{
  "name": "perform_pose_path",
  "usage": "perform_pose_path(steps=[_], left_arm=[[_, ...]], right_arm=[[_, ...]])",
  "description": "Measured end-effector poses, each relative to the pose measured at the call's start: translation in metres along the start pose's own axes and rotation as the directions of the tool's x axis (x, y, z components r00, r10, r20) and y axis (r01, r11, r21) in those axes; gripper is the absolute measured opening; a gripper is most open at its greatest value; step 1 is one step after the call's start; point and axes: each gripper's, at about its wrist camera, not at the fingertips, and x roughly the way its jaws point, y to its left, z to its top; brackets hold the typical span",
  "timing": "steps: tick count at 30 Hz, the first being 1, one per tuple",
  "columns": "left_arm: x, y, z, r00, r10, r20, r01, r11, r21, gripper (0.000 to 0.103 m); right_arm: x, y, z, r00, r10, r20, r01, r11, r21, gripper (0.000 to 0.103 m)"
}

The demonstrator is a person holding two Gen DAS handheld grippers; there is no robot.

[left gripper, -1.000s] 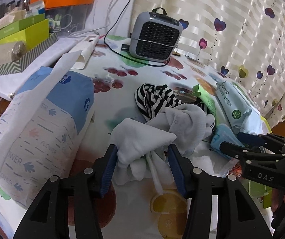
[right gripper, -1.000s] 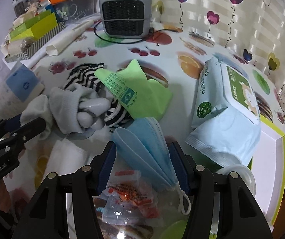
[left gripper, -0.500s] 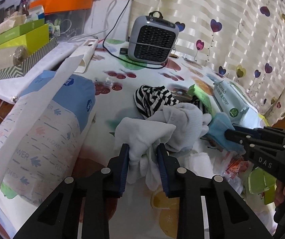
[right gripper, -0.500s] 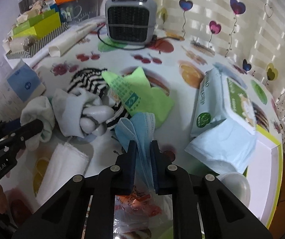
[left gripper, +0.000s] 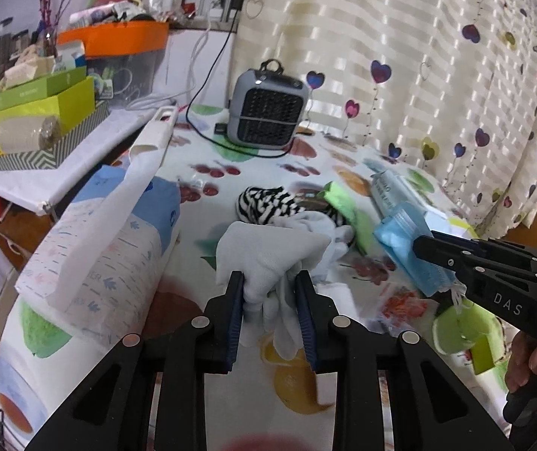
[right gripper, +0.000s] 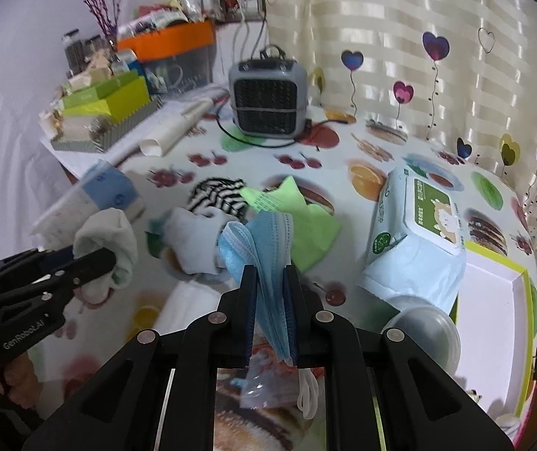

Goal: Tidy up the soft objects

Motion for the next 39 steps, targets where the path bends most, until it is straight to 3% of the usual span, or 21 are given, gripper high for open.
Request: perform_pose_path(steps=[20, 39], left_arm=[[-0.053, -0.051, -0.012, 0.997, -0.066, 0.042, 0.062, 0.994, 0.088, 0.026], [-0.058, -0.086, -0.013, 0.993, -0.111, 0.032, 0.106, 0.984, 0.143, 0.026]], right_arm=[[-0.075, 0.0, -0.032, 0.993, 0.02, 0.117, -0.024, 0.999, 0.041, 0.015], [-0.104, -0.021, -0.047, 0.987, -0.01, 0.16, -0.003, 0.997, 0.079, 0.015]])
